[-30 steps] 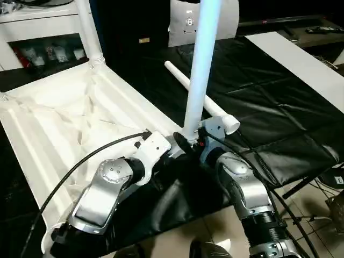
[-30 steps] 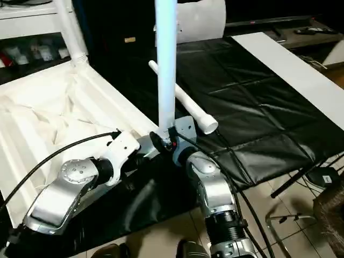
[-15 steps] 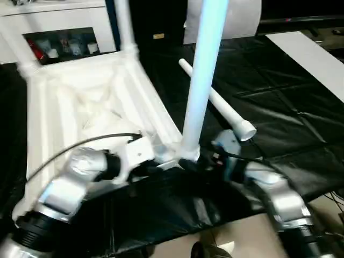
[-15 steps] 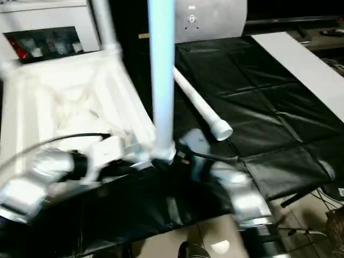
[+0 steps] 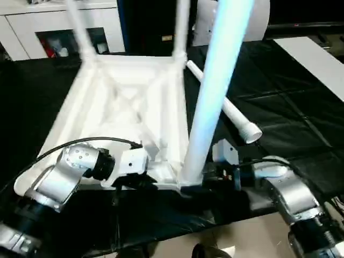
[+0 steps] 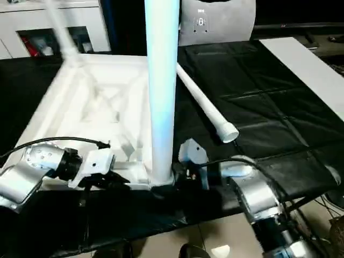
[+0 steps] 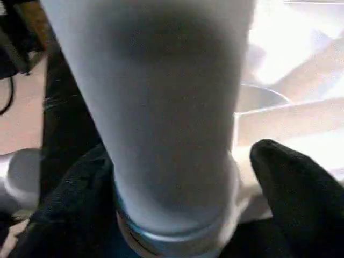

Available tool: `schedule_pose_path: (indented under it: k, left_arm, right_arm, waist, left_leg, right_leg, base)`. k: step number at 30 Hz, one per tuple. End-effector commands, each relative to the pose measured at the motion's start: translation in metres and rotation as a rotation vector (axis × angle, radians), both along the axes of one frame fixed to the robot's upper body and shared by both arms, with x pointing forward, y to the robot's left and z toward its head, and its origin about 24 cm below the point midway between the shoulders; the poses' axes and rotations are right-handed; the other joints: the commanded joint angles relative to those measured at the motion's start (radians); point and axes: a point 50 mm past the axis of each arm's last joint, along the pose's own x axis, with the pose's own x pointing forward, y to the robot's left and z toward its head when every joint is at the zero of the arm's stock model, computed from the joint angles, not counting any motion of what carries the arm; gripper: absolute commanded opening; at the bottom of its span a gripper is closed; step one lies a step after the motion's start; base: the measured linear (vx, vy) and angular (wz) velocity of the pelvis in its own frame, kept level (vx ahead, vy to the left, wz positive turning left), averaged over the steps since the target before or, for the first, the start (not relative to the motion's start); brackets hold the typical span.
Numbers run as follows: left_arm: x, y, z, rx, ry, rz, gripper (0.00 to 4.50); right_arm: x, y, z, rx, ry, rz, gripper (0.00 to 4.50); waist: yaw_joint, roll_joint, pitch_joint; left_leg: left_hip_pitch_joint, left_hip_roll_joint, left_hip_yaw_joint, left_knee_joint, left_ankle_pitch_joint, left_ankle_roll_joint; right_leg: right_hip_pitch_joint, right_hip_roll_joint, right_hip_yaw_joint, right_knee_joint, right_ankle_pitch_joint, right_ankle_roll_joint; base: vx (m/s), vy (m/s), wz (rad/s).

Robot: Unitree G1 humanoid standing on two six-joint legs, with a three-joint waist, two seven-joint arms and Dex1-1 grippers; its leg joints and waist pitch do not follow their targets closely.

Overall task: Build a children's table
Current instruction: Rotate leg to tighten

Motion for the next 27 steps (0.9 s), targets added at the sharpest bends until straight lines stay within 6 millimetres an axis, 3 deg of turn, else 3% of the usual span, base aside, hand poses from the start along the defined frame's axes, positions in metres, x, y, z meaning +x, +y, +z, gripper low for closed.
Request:
schedule_pose_path:
  k: [1,5,13,19,24,27]
  left_arm:
    - [-0.006,-0.007,-0.005,0.035,0.035,-0.105,0.0]
    - [-0.004,-0.007,-0.006,0.038,0.037,-0.123,0.0]
    - [-0.002,-0.004,-0.007,0.034,0.045,-0.112,0.0]
    - [-0.001,-0.003,-0.007,-0.015,0.027,0.036,0.0]
    - [-0.004,-0.013,-0.008,-0.117,0.014,0.275,0.0]
    - [-0.008,-0.02,-0.008,-0.148,0.014,0.346,0.0]
  right_arm:
    - [0.002,-0.001,0.001,-0.006,-0.008,0.017,3.75]
    - [0.003,0.002,0.003,0.013,0.0,0.03,3.43]
    - [-0.001,0.007,0.001,0.032,0.017,0.051,2.84]
    - [0.002,0.014,-0.001,0.084,0.028,-0.037,2.74]
    - [0.009,0.031,-0.006,0.132,0.015,-0.219,2.74]
    - [0.012,0.039,-0.008,0.157,0.026,-0.293,2.74]
  waist:
    - [-0.006,0.002,-0.072]
    - [-0.006,0.001,-0.073]
    - [-0.005,0.002,-0.072]
    - [-0.007,0.007,-0.073]
    - [-0.018,0.003,-0.061]
    - [-0.039,-0.006,-0.06]
  left_leg:
    - [0.019,0.061,-0.015,-0.066,-0.213,0.05]
    - [0.015,0.061,-0.015,-0.064,-0.194,0.058]
    - [0.018,0.062,-0.016,-0.066,-0.221,0.043]
    - [0.016,0.063,-0.017,-0.067,-0.226,0.035]
    - [0.017,0.057,-0.024,-0.071,-0.312,0.002]
    - [0.012,0.053,-0.03,-0.072,-0.327,-0.005]
  right_leg:
    - [0.042,-0.088,0.057,-0.057,-0.248,-0.219]
    - [0.043,-0.087,0.055,-0.052,-0.229,-0.228]
    - [0.041,-0.088,0.055,-0.058,-0.289,-0.214]
    - [0.042,-0.087,0.055,-0.054,-0.277,-0.225]
    - [0.038,-0.091,0.053,-0.072,-0.475,-0.175]
    - [0.039,-0.092,0.051,-0.078,-0.55,-0.139]
  base:
    - [0.0,0.0,0.0]
    - [0.0,0.0,0.0]
    - [0.0,0.0,0.0]
    - [0.0,0.0,0.0]
    - [0.0,0.0,0.0]
    - [0.0,0.0,0.0]
